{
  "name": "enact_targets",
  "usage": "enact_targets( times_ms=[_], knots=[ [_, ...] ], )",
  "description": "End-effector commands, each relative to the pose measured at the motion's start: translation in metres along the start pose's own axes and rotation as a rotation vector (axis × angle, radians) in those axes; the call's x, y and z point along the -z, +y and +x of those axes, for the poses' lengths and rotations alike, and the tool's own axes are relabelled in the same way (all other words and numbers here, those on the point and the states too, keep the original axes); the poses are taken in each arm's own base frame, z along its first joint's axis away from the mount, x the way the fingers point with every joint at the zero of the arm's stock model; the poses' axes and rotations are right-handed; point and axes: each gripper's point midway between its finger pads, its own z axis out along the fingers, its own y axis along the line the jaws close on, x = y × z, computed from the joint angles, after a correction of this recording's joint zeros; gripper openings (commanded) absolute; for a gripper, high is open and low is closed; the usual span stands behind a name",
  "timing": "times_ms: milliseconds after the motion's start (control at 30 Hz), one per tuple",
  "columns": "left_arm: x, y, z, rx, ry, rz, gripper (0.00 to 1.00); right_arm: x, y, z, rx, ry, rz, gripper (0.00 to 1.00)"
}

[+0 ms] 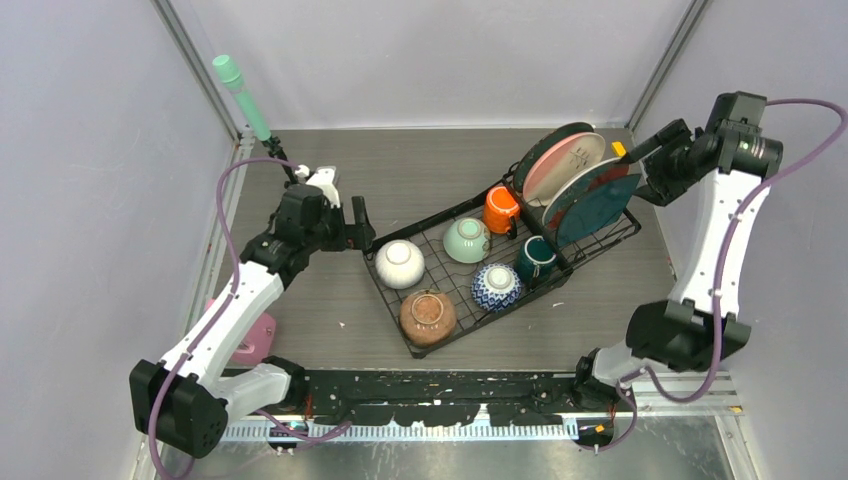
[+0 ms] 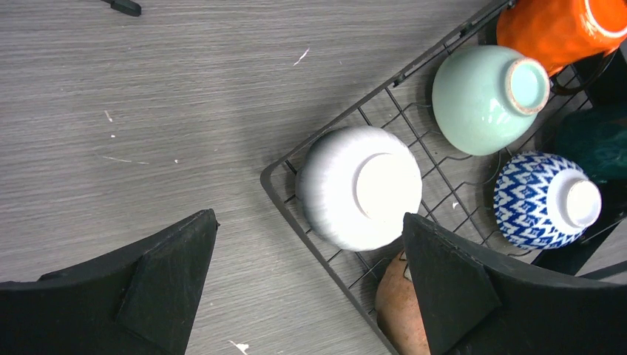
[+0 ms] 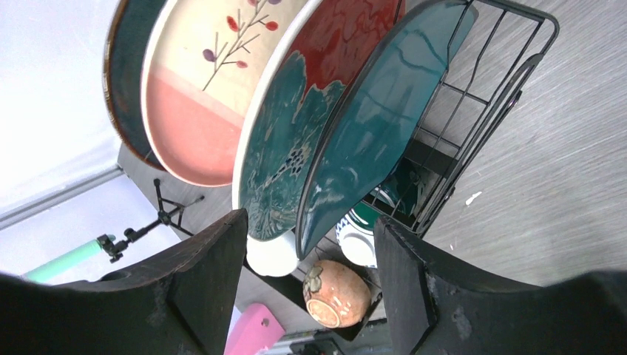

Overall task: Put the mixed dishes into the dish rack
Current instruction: Reset both arms

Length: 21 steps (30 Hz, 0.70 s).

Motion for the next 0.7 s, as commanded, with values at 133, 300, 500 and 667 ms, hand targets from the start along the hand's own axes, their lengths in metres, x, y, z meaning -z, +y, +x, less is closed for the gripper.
enact_targets(
  times_ms=[133, 300, 500, 667],
  knots=[
    [0.012, 0.006, -0.034, 0.131, -0.098, -0.084, 1.0, 0.083, 0.028, -0.016, 0.127, -0.461, -0.238, 0.73],
    [0.027, 0.02, -0.05, 0.192, -0.173, -0.181, 1.0, 0.096, 0.034, -0.003, 0.173, -0.473, -0.304, 0.73],
    [0.043, 0.034, -0.061, 0.217, -0.225, -0.27, 1.0, 0.102, 0.045, 0.007, 0.259, -0.47, -0.354, 0.74],
    [0.045, 0.044, -0.065, 0.225, -0.227, -0.338, 1.0, 0.104, 0.055, 0.007, 0.289, -0.455, -0.363, 0.75]
  ],
)
